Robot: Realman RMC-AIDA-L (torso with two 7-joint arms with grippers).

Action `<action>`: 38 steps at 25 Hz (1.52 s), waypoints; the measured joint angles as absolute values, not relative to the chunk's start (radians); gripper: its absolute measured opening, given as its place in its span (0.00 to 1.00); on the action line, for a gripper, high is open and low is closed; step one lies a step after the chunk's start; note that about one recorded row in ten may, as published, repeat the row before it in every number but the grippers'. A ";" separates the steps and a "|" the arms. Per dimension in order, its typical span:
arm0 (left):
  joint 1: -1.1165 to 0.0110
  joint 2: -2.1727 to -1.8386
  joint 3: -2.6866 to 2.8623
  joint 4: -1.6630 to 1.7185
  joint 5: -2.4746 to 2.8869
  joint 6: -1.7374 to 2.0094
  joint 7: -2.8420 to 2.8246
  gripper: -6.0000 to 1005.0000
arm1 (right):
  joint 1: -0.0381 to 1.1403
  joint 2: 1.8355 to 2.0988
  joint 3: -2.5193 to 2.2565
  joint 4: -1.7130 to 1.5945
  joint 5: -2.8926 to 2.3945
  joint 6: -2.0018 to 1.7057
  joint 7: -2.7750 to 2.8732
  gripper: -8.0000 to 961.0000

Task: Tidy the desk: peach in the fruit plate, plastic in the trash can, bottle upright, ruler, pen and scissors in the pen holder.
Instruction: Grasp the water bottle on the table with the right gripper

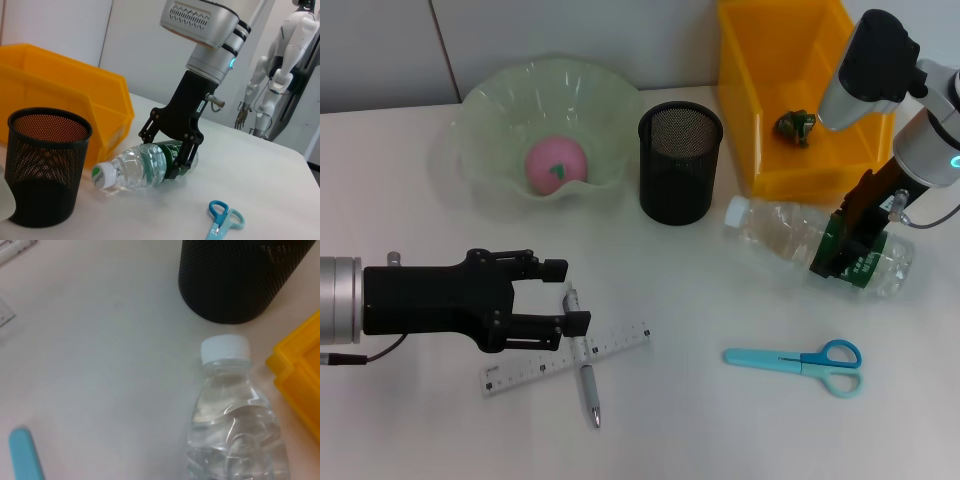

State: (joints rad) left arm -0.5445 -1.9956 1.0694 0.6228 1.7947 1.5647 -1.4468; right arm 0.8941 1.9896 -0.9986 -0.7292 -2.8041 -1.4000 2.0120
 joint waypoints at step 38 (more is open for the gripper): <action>-0.544 -2.002 1.069 0.623 1.795 1.558 -1.450 0.80 | 0.894 2.001 -1.005 -0.701 -2.820 -1.370 2.007 0.79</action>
State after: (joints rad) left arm -0.5439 -2.0024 1.0691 0.6228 1.7947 1.5584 -1.4501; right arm 0.8943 2.0007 -1.0050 -0.7011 -2.8195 -1.3705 2.0073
